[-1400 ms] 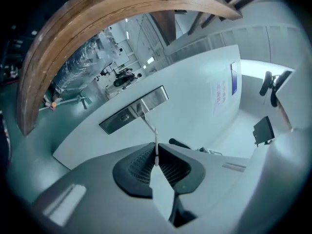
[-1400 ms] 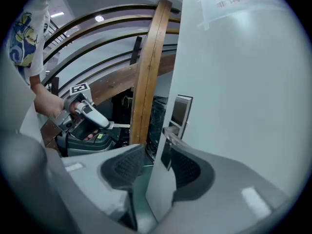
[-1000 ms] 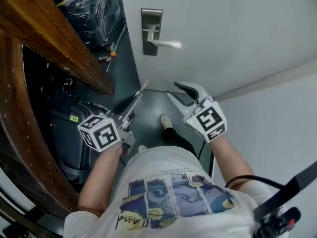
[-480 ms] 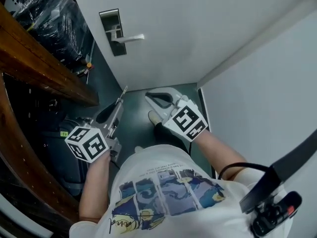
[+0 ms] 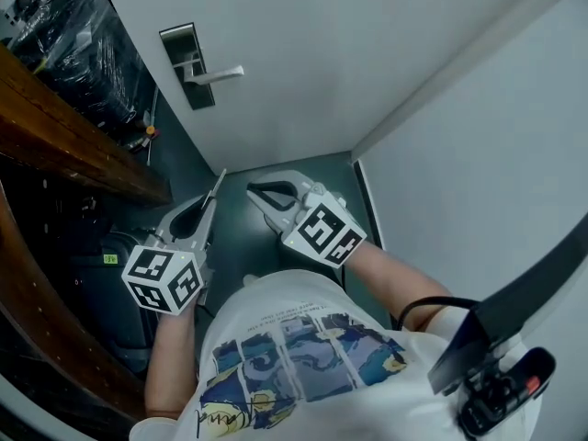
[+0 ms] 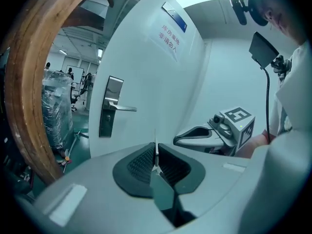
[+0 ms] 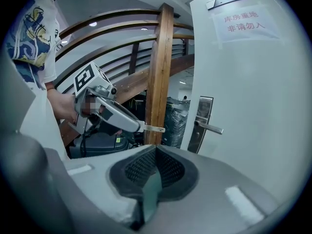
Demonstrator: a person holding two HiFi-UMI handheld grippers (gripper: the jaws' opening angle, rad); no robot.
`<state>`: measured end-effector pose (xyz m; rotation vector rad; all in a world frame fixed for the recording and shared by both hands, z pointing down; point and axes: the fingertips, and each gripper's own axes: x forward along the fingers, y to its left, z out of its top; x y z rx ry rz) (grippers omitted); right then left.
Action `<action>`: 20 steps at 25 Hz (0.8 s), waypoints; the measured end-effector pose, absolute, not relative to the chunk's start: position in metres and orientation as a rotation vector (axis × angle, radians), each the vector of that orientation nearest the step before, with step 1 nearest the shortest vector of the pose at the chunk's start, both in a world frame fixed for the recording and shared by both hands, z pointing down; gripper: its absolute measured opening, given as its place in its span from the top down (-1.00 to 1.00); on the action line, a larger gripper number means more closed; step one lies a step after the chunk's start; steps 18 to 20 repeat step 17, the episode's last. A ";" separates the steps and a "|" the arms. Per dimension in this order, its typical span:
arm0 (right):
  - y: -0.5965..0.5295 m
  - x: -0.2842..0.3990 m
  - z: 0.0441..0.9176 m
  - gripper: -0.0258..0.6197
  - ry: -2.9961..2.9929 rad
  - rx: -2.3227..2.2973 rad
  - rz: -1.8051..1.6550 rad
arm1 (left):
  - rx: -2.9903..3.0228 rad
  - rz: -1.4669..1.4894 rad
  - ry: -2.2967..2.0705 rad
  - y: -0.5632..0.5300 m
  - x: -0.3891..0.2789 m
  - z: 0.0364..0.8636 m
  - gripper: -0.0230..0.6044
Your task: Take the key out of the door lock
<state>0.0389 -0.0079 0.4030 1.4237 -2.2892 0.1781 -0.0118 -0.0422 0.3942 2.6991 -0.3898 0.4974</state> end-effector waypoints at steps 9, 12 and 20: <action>-0.007 0.037 0.405 0.91 -2.285 1.420 0.179 | 2.696 0.508 -0.379 -0.040 -0.014 0.398 0.84; -0.008 0.036 0.404 0.91 -2.286 1.417 0.179 | 2.692 0.509 -0.380 -0.042 -0.015 0.399 0.84; -0.010 0.038 0.405 0.91 -2.281 1.415 0.183 | 2.681 0.512 -0.369 -0.044 -0.012 0.402 0.84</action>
